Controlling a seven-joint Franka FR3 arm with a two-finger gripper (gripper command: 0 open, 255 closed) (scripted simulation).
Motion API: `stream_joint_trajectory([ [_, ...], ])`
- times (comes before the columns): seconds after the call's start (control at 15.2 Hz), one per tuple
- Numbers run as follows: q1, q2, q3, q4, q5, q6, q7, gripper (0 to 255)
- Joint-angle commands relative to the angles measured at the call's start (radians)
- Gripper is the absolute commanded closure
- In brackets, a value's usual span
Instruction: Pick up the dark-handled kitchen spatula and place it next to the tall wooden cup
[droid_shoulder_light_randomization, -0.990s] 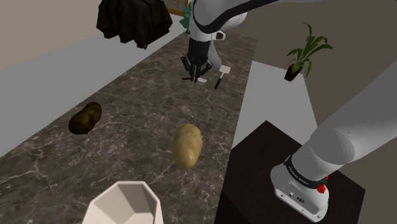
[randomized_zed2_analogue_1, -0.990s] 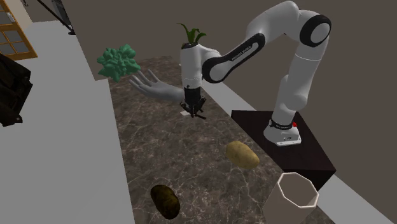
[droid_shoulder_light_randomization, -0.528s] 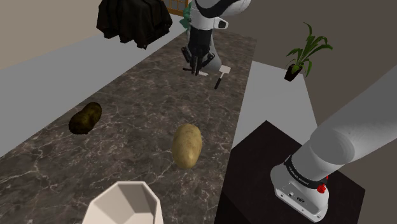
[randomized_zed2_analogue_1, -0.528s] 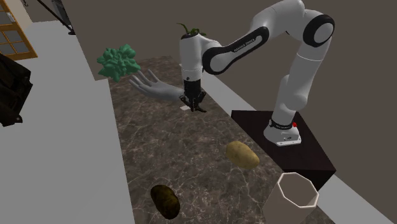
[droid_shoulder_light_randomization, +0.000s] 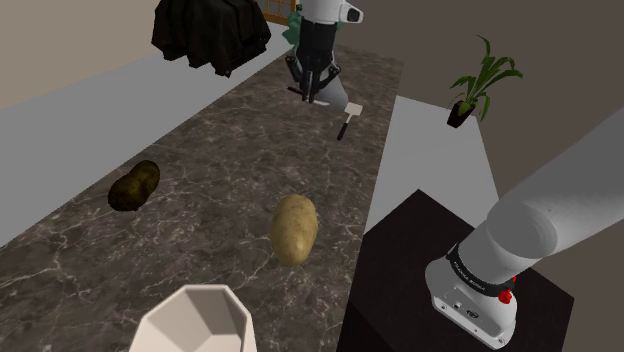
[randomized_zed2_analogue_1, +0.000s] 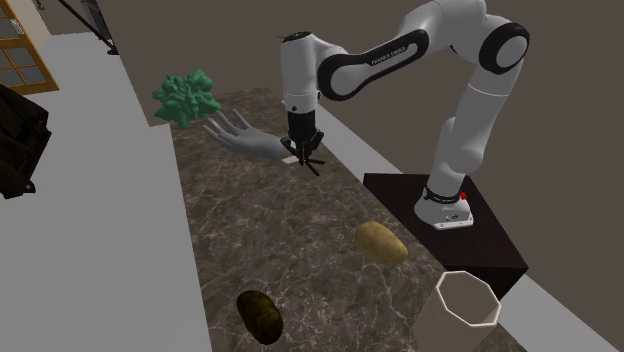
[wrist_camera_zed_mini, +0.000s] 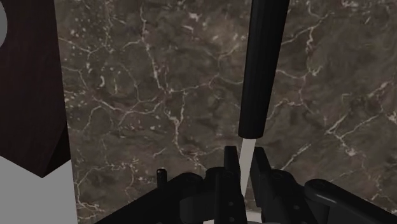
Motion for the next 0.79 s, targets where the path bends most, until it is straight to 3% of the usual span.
stream_joint_trajectory([
  [0.0, -0.001, -0.009, -0.002, 0.019, 0.003, -0.028, -0.001, 255],
  [0.73, -0.004, -0.014, -0.006, 0.162, 0.001, -0.175, 0.007, 255],
])
